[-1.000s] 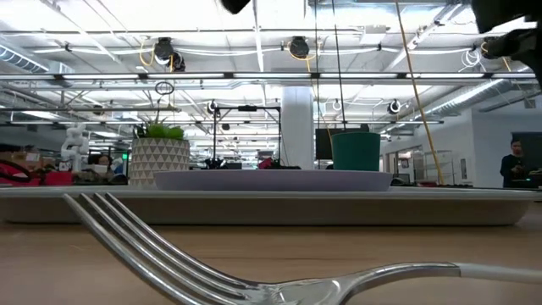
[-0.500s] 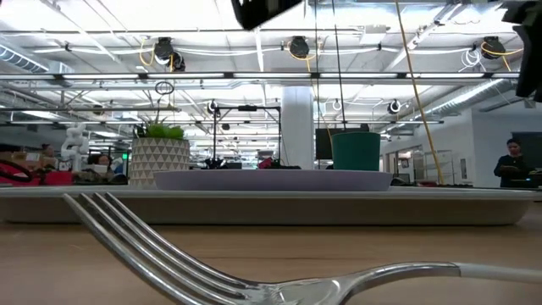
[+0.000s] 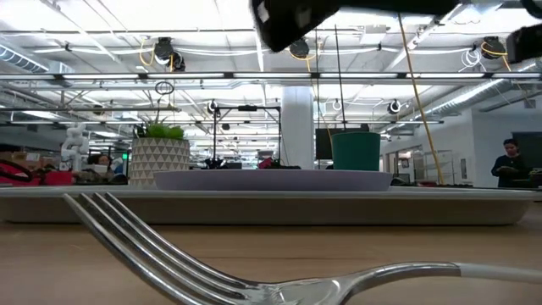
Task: Pick and place plate/cup/fork/spoon on tray
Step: Put the orange fork to the left of the orange spoon on the blue tray
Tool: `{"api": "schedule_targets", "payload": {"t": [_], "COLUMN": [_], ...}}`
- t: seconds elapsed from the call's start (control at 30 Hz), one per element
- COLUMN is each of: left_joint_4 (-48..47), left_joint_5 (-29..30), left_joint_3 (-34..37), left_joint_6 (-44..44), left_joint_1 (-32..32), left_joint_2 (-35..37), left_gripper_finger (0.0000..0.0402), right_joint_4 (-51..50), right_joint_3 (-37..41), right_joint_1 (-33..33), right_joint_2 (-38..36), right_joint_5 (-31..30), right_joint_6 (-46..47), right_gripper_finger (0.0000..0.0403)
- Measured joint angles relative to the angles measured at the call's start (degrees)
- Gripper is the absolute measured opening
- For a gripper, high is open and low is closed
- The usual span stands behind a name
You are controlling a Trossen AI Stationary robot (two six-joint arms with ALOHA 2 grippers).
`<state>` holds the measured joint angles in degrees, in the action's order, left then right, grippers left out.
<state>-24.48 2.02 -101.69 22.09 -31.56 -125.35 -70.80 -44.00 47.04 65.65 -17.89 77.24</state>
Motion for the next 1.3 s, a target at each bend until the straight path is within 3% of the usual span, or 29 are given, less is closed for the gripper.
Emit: {"api": "schedule_targets", "payload": {"t": [0.23, 0.53, 1.07, 1.3], "left_joint_4": [-0.2, -1.5, -1.1, -0.8], "left_joint_5": [2.2, 4.1, 1.4, 3.6], "left_joint_3": [0.0, 0.0, 0.0, -0.1], "left_joint_6": [-2.3, 0.1, 0.6, 1.0], "left_joint_1": [-1.3, 0.3, -0.2, -0.1], "left_joint_2": [-3.4, -5.6, -8.7, -9.1], "left_gripper_finger": [0.0147, 0.0147, 0.0147, 0.0139], "right_joint_4": [8.9, 11.1, 12.7, 13.2], "right_joint_3": [4.3, 4.3, 4.3, 4.3], "right_joint_1": [0.0, 0.0, 0.0, 0.0], "right_joint_2": [-3.4, -3.8, -3.8, -3.8], "right_joint_5": [0.2, 0.6, 1.8, 1.8], "right_joint_6": [0.2, 1.4, 2.3, 2.4], "right_gripper_finger": [0.0144, 0.0144, 0.0144, 0.0144]}}
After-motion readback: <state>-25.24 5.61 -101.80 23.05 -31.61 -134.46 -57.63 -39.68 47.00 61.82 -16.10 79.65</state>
